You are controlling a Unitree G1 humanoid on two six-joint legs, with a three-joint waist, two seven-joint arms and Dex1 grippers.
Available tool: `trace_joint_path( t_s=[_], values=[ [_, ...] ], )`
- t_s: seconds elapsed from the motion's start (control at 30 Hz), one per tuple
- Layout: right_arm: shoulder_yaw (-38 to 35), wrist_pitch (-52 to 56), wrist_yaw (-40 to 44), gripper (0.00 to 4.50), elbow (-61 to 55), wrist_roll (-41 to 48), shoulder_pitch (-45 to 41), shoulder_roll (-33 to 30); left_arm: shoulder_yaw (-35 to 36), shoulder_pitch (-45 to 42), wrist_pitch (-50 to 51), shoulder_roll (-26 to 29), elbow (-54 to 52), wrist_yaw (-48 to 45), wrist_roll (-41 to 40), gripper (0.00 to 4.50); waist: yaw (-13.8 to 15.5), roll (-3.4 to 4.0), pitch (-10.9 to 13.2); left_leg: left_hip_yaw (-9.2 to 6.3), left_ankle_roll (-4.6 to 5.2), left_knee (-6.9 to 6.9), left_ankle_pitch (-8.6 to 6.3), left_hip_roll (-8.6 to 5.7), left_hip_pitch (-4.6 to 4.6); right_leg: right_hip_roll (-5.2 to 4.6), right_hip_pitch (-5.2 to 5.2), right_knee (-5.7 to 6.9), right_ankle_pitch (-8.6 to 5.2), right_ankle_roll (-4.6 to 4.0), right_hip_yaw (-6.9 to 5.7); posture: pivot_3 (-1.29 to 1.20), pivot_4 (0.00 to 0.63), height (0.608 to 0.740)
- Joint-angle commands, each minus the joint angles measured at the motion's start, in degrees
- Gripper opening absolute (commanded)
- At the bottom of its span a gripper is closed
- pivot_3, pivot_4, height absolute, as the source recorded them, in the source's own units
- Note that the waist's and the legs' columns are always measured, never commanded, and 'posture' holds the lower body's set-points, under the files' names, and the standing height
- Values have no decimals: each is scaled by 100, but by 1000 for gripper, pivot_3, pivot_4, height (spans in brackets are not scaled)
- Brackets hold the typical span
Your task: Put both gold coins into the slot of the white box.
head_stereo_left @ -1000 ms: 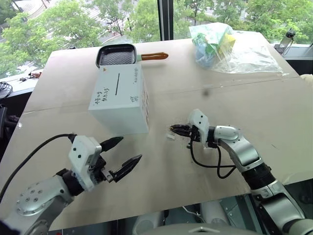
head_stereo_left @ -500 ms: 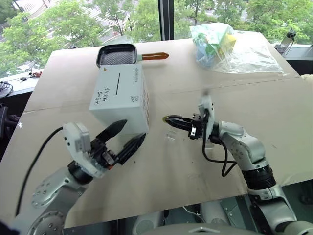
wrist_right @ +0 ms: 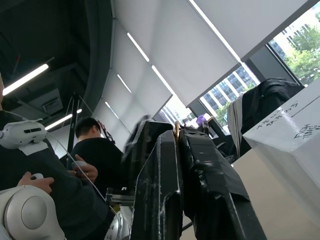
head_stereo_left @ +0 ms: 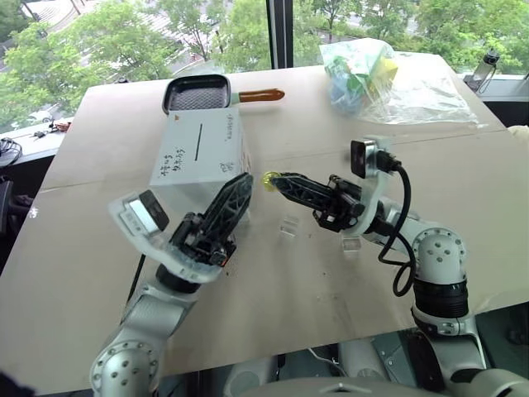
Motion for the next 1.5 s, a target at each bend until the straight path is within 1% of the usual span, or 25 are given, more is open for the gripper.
trace_joint_path(
  t_s=[0.03, 0.43, 0.5, 0.53, 0.57, 0.93, 0.97, 1.03, 1.1, 1.13, 1.2, 1.27, 1.33, 1.4, 1.47, 1.5],
  values=[
    [-1, -104, -107, 0, -229, 148, -10, 25, -134, -84, -25, 77, -63, 37, -49, 1152, 3, 0, 0, 1, 0, 0, 0, 0, -1, 0, 0, -1, 0, 0, 0, 0, 150, 721],
    [30, -108, -165, 0, -262, 169, -50, -75, -380, -116, -44, 145, -30, -120, -22, 1152, 3, 0, 0, 3, 0, 0, 0, -1, -1, 0, -1, -2, 0, 0, 2, 0, 150, 721],
    [34, -99, -167, 0, -263, 185, -58, -82, -403, -99, -39, 160, -36, -152, -10, 595, 3, 0, 0, 2, 0, 0, 0, -1, -1, 0, -1, -2, 0, 0, 2, 0, 150, 721],
    [38, -93, -167, 0, -262, 193, -60, -87, -412, -89, -41, 158, -36, -163, -10, 206, 5, 0, 0, 2, 0, 0, 0, -1, -1, 0, -1, -2, 0, 0, 2, 0, 150, 721],
    [41, -89, -166, 0, -259, 201, -61, -93, -426, -82, -49, 156, -32, -171, -13, 80, 7, 0, 0, 1, 0, 1, 0, -1, -1, 0, 0, -2, 0, 0, 1, 0, 150, 721],
    [146, -5, -45, 0, -214, 244, -109, -196, -552, -98, -86, 118, -16, -111, 118, 80, 6, 0, 0, 2, 0, 0, 0, -1, -2, 0, 0, -3, 0, 0, 2, 0, 150, 721],
    [153, -5, -33, 641, -222, 248, -103, -210, -547, -102, -101, 128, -13, -76, 133, 0, 6, 0, 0, 2, 0, 0, 0, -1, -2, 0, 0, -3, 0, 0, 2, 0, 150, 721],
    [152, -102, -44, 1401, -252, 144, -80, -220, -511, -105, -154, 104, -24, 71, 78, 0, 1, 0, 0, 2, 0, 0, 0, 0, -1, 0, 0, -3, 0, 0, 2, 0, 150, 721],
    [109, -252, -189, 2342, -263, -17, -38, -212, -422, -84, -200, 135, -90, 158, -4, 0, 5, 0, 0, 1, 0, 0, 0, 0, -1, 0, -1, -2, 0, 0, 2, 0, 150, 721],
    [49, -338, -251, 2861, -235, -105, -23, -234, -300, -84, -213, 226, -120, 253, -14, 0, 9, 0, 0, 0, 0, 0, 0, 0, -2, 0, -1, -2, 0, 0, 1, 0, 150, 721],
    [-32, -538, -122, 3877, -125, -450, -26, -488, 41, -412, -226, 519, -91, 805, 42, 0, 13, 0, 0, 0, 0, 0, 0, 0, -2, 0, -1, -3, 0, 0, 1, 0, 150, 721],
    [154, -936, 381, 3877, 8, -1134, -19, -925, 272, -949, -239, 804, -6, 1420, 39, 0, 61, 0, 0, -8, 0, 1, 0, -2, -4, -2, 1, -3, 0, 0, -7, 0, 150, 721],
    [362, -1480, 756, 3877, 263, -1840, -67, -1221, 385, -1431, -207, 1039, 47, 1853, 261, 0, 78, -4, -2, -11, 0, 10, 0, -5, -8, -3, 4, -4, 1, 2, -14, 0, 150, 721],
    [502, -2063, 1176, 3877, 586, -2436, -231, -1465, 420, -1985, -42, 1351, 174, 2412, 786, 0, 65, -6, -1, -1, 0, 10, 0, -6, -3, -3, 7, -5, 4, 6, -6, 0, 150, 721],
    [553, -2449, 1711, 3877, 828, -2749, -479, -1701, 318, -2518, 299, 1733, 285, 2997, 1391, 0, -5, -4, -1, 5, 0, 8, 0, -7, -5, -1, 2, -6, 6, 10, 0, 0, 150, 721],
    [576, -2719, 1933, 3877, 941, -2971, -640, -1800, 293, -2780, 405, 1774, 334, 3397, 1578, 0, -8, -5, 0, 11, 0, 1, 0, -5, -2, 0, -3, -5, 6, 11, 11, 0, 150, 721]
  ],
)
